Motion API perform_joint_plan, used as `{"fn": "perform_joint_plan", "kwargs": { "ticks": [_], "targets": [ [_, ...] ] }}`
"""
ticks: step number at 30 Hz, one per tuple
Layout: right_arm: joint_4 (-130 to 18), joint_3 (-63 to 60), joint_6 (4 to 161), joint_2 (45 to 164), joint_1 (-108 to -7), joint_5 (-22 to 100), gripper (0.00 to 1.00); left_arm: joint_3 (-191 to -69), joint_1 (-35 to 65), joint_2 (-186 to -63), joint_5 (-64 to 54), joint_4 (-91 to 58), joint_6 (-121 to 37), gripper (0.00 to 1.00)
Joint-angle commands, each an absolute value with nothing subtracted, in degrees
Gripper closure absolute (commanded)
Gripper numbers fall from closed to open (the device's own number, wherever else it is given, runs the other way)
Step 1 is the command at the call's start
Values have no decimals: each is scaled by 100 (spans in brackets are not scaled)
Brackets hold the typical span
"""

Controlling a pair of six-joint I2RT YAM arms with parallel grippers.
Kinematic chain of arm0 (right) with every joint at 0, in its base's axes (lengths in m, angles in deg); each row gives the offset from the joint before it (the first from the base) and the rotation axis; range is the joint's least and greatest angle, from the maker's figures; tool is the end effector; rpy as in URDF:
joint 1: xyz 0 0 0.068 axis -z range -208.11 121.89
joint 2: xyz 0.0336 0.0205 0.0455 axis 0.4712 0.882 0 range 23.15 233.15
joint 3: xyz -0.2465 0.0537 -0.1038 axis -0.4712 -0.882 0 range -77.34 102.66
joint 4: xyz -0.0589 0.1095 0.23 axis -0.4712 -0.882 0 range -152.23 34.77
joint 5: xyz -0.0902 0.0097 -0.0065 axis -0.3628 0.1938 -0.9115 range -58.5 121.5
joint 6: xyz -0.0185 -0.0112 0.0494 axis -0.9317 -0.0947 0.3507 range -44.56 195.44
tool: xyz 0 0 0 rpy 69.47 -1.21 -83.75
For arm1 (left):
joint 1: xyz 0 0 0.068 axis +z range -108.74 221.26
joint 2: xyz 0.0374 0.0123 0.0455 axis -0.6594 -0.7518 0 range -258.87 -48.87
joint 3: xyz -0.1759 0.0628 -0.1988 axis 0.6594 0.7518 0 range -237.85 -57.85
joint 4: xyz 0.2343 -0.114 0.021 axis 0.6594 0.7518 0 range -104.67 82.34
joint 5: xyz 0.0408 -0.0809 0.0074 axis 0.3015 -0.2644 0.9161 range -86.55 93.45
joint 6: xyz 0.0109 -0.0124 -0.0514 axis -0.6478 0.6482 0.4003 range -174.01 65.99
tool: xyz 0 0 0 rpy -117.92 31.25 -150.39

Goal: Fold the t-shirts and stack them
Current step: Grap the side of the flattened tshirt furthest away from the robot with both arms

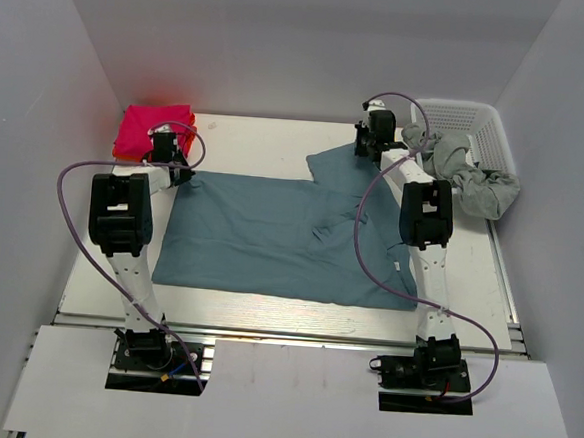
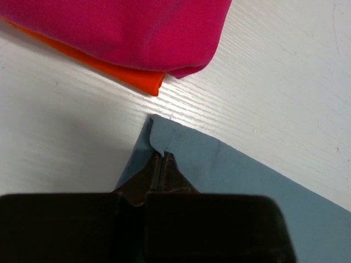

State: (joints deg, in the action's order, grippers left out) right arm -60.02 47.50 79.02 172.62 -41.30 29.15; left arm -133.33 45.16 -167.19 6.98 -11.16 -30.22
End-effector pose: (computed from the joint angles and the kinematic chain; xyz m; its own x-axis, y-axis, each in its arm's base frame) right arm 0.5753 0.1333 0.1462 -0.4894 -0.0506 -0.8706 -0.1628 0.9861 0.0342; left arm 0.4401 0.0323 0.1439 -0.6159 -0.4456 -0.6496 -0.3922 0.8886 -0.2377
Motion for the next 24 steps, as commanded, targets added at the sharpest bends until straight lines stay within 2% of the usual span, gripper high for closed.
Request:
{"fn": "perform_joint_plan", "kwargs": {
  "ticks": [1, 4, 8, 9, 12, 24],
  "targets": [
    [-5885, 4765, 7694, 17064, -4156, 3036, 100, -13133, 4486, -16173, 512, -1387, -3081, 100],
    [-5594, 4274, 7764, 16554, -4182, 2878, 100, -12939, 4486, -15962, 450, -1642, -3134, 100],
    [-4453, 2544, 7835, 15301, -4156, 2948, 100, -12571, 4486, -15531, 318, -1897, -3081, 100],
    [-4276, 1688, 7817, 14922, -4191, 2948, 100, -12378, 4486, -15452, 318, -2054, -3081, 100],
    [-3546, 770, 7738, 14165, -4182, 3001, 100, -12174, 4486, -15144, 318, -2108, -3081, 100],
    [-3150, -1719, 7878, 11476, -4182, 2825, 100, -11199, 4486, -13976, 520, -1994, -3195, 100]
  ]
}}
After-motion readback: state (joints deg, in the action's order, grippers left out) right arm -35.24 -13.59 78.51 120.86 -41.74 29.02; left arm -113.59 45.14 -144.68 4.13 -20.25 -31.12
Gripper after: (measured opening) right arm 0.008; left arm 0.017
